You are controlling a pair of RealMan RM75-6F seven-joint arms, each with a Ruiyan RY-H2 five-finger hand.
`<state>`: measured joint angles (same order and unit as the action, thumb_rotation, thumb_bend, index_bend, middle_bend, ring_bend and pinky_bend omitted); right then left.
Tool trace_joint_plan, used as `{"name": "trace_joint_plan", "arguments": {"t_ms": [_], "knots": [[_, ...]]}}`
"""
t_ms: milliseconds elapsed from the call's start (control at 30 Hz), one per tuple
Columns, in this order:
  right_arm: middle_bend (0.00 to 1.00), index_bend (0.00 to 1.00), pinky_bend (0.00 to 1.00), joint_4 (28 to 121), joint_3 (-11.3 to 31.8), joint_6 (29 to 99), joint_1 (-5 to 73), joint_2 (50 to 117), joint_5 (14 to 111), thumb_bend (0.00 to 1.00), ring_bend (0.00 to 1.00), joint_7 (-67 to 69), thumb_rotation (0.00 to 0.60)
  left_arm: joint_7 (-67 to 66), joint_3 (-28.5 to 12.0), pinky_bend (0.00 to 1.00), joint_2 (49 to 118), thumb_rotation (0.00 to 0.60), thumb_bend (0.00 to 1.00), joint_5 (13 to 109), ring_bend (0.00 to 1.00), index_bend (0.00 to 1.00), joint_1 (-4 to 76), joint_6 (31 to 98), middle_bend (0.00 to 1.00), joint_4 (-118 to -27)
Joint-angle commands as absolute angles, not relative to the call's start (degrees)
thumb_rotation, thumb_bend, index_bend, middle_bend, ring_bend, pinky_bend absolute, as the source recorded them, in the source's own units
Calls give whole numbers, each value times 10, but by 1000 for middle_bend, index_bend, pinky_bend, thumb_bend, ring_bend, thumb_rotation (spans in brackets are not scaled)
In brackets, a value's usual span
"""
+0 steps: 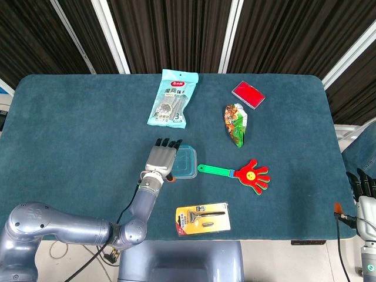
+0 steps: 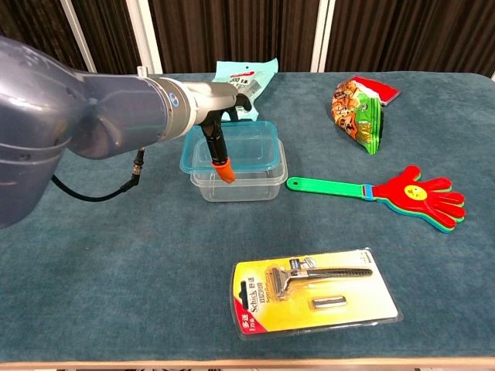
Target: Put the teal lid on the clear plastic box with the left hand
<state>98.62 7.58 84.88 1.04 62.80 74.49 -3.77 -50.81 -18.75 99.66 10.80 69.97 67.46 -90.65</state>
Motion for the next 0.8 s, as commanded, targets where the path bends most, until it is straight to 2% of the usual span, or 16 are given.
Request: {"name": "trace_joint_plan", "arguments": {"t_ms": [33,800], "knots": [[29,128,0,987,76,848,11,628,744,407,27,-38,600,-507,-183,0,1000,600,326,115,19,0,697,674,398,-901],[29,128,0,985,76,850,9,628,744,407,27,-38,600,-518,-184,0,1009,600,293,115,19,0,693,662,360,-894]]}}
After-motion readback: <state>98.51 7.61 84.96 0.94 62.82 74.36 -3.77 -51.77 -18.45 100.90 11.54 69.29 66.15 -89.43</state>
